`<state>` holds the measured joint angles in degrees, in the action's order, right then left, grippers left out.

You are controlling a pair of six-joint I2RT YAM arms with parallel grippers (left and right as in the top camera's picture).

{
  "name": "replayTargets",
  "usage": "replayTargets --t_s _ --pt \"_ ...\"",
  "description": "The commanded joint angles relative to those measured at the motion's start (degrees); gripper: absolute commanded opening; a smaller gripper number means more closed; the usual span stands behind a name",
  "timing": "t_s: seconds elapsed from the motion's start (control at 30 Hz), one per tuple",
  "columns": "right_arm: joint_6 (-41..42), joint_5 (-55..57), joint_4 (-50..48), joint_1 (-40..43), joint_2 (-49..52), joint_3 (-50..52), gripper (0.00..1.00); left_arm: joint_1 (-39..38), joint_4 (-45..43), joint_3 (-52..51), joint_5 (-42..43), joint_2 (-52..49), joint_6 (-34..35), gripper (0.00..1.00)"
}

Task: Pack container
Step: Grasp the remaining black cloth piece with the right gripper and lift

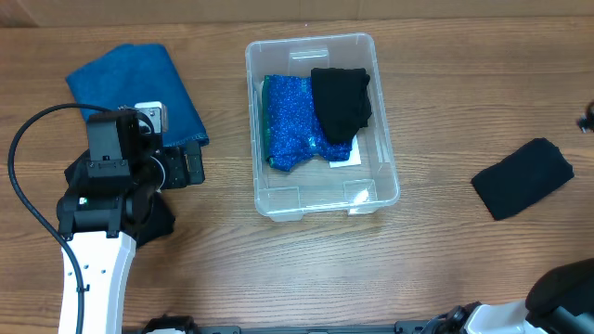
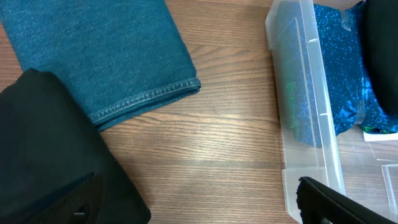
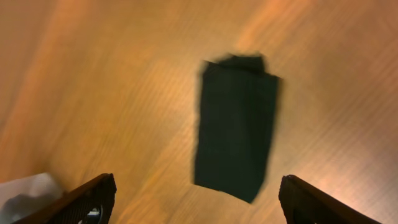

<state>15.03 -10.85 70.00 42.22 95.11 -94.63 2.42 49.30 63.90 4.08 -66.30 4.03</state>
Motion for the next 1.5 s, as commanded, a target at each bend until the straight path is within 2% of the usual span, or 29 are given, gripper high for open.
replayTargets --t_s 0.0,0.17,0.27,0.6,0.67,0.77,0.87,0.93,1.0,1.23,1.37,1.47 --pt "-0.02 -3.89 -4.02 4.92 -0.31 9.03 1.00 0.46 -0.28 1.18 -0.20 0.02 -1.27 1.00" --pt "-0.28 -4.79 -15.43 6.08 1.18 23.85 1.00 0.46 -0.22 1.18 -0.20 0.02 -1.27 1.00" --pt "-4.44 -11.52 -23.06 6.08 3.41 29.42 1.00 0.46 -0.24 1.18 -0.20 0.02 -1.27 1.00" --pt "-5.01 -12.85 -30.27 5.90 12.33 30.73 0.98 0.46 -0.22 1.18 -0.20 0.02 -1.27 1.00" --pt "-5.03 -13.22 -30.75 5.33 13.55 30.77 0.94 0.46 -0.24 1.18 -0.20 0.02 -1.27 1.00" --pt "-5.03 -15.23 -31.41 3.98 15.34 30.77 0.77 0.46 -0.24 1.18 -0.20 0.02 -1.25 1.00" --pt "-5.05 -16.26 -32.17 1.73 16.04 30.77 0.43 0.46 -0.24 1.18 -0.20 0.02 -1.25 1.00" --pt "-5.05 -16.26 -32.70 0.48 16.04 30.77 0.27 0.46 -0.24 1.18 -0.20 0.02 -1.25 1.00" --pt "-5.03 -16.52 -33.20 -0.94 16.02 30.77 0.05 0.46 -0.24 1.18 -0.20 0.02 -1.25 1.00" --pt "-8.04 -27.36 -32.35 -3.69 12.74 26.21 0.04 0.46 -0.24 1.18 -0.20 0.02 -1.27 1.00" --pt "-11.28 -30.40 -25.73 -6.01 6.75 17.70 0.04 0.46 -0.24 1.18 -0.20 0.02 -1.27 1.00" --pt "-17.09 -30.40 -17.42 -10.12 1.38 9.44 0.04 0.46 -0.26 1.18 -0.22 0.02 -1.29 1.00"
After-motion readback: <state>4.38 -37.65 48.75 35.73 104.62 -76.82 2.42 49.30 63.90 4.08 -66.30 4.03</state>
